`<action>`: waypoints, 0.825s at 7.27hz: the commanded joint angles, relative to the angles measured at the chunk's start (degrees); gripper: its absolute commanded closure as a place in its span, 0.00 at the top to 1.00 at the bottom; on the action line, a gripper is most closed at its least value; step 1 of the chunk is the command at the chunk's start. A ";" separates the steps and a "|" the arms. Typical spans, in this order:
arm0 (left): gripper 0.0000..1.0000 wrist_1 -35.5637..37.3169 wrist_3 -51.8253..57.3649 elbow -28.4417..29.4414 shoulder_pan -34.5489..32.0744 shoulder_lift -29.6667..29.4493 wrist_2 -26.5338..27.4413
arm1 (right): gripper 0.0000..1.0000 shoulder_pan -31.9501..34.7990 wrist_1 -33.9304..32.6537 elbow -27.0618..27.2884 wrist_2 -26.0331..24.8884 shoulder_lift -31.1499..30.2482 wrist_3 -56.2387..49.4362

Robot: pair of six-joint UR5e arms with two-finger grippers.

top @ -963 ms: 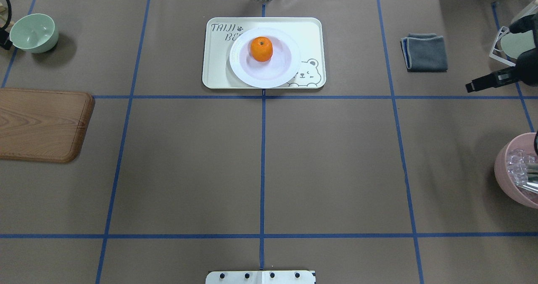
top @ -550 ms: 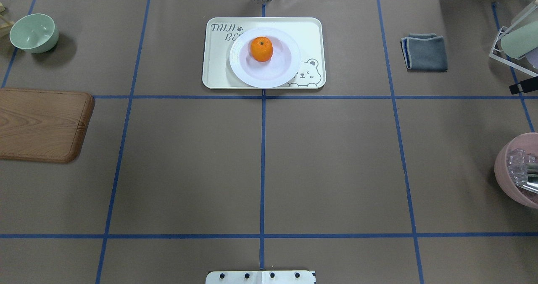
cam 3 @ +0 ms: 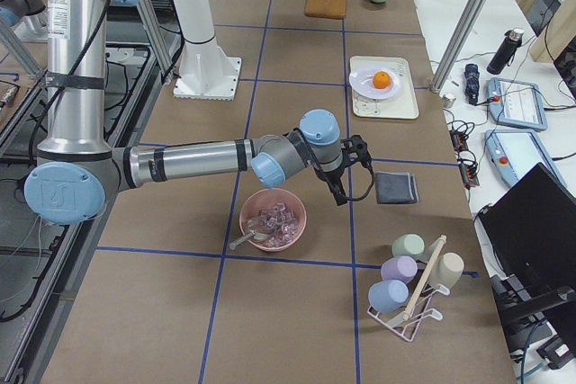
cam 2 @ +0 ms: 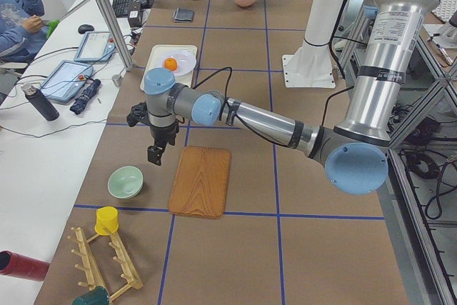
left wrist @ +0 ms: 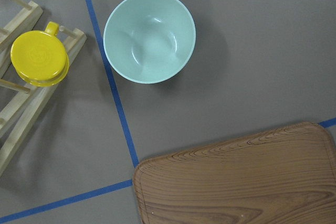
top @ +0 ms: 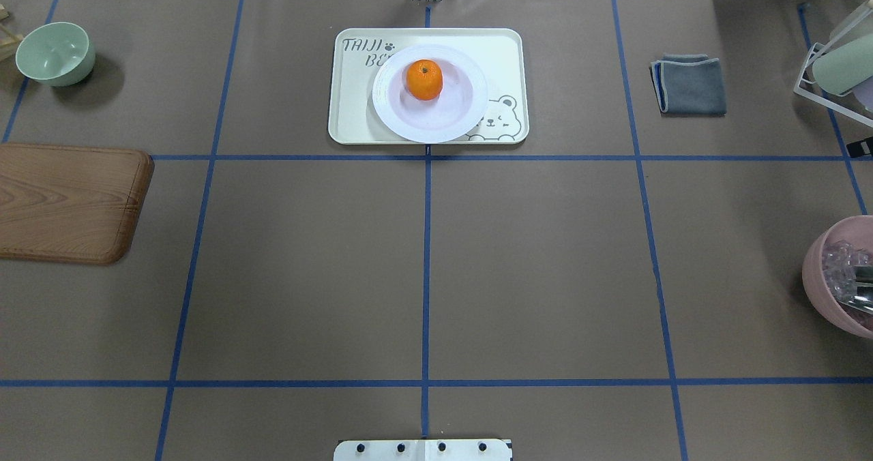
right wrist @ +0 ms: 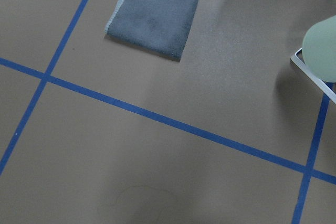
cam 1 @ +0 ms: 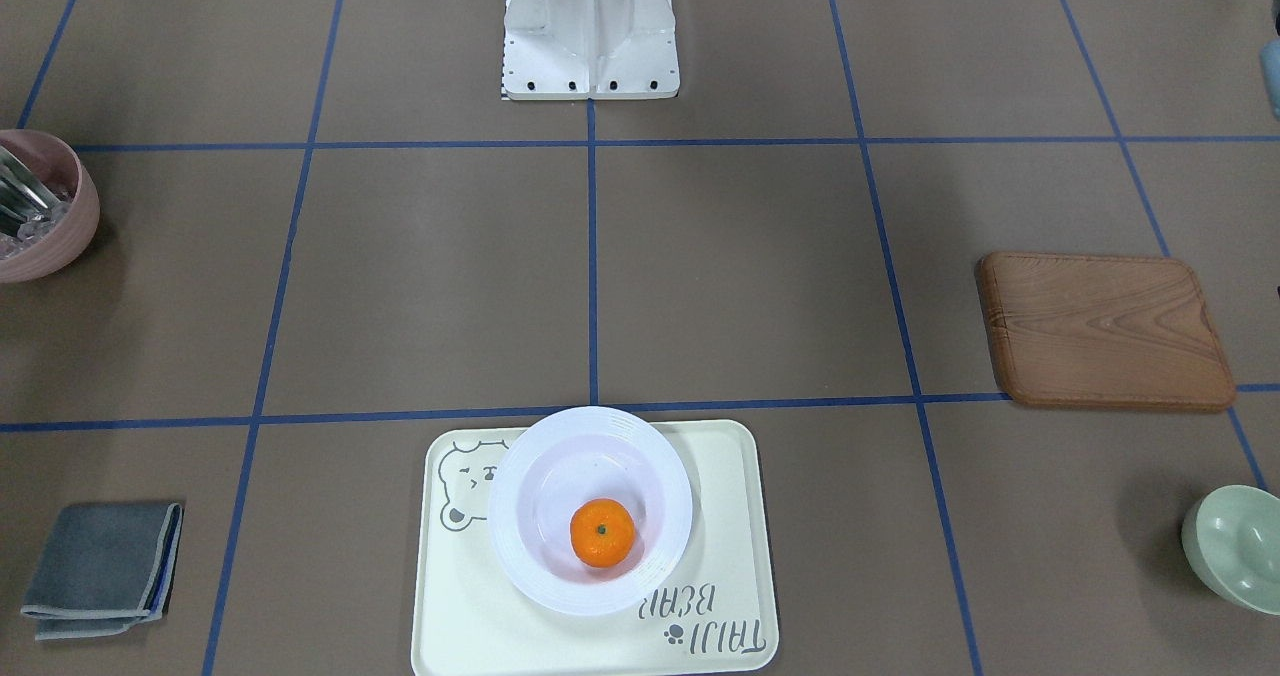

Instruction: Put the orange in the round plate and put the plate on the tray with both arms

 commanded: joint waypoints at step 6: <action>0.98 2.23 -0.66 -4.58 -0.38 6.76 -5.96 | 1.00 0.74 -17.99 0.96 -3.00 5.21 -4.40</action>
